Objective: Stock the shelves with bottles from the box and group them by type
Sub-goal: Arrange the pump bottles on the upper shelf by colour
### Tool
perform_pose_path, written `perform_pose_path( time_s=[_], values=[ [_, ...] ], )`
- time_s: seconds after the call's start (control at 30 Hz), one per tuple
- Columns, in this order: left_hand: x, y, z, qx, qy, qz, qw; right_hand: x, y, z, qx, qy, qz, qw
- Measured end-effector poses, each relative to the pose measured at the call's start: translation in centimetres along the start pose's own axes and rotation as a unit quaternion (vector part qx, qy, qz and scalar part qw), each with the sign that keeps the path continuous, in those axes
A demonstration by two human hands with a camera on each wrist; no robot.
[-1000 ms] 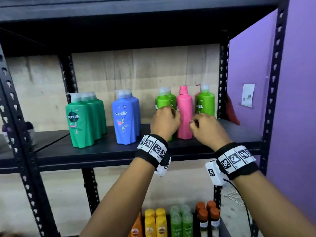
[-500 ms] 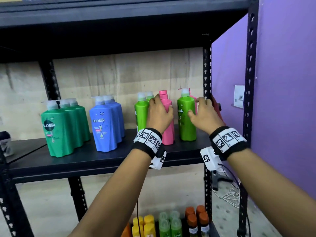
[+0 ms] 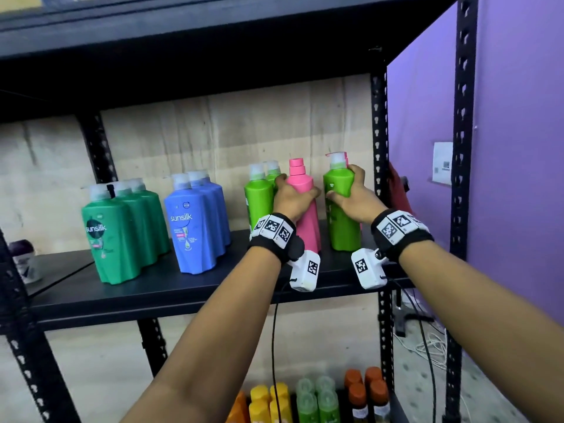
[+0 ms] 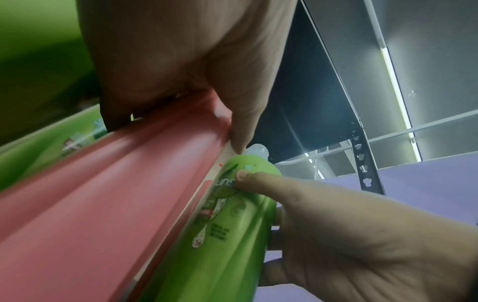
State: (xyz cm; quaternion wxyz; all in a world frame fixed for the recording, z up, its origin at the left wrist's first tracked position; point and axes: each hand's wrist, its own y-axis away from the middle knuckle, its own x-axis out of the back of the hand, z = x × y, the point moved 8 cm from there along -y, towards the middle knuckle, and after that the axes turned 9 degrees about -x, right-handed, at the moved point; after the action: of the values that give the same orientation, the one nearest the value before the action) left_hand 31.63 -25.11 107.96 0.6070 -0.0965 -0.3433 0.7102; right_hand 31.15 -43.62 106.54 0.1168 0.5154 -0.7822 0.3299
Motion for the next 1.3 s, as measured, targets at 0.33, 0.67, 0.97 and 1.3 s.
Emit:
perform_pose_path(
  time_s=[0.33,0.67,0.97,1.3],
  values=[
    [-1.7,0.9,0.3,-0.051,0.043,0.057,0.996,3.6,3.2,1.8,0.027,-0.117,0.121,0.985],
    [-7.4,1.4,3.3,-0.051,0.079,0.03,0.995,10.3,6.3,3.7,0.052,-0.165,0.243,0.955],
    [-9.5,0.9,3.2,-0.045,0.064,0.028,0.997,13.0,7.6,4.3,0.091,-0.179,0.256,0.945],
    [-8.8,1.2,3.6,-0.06,-0.049,-0.091,0.993,12.5,8.3,3.6,0.098,-0.183,0.25,0.946]
  ],
)
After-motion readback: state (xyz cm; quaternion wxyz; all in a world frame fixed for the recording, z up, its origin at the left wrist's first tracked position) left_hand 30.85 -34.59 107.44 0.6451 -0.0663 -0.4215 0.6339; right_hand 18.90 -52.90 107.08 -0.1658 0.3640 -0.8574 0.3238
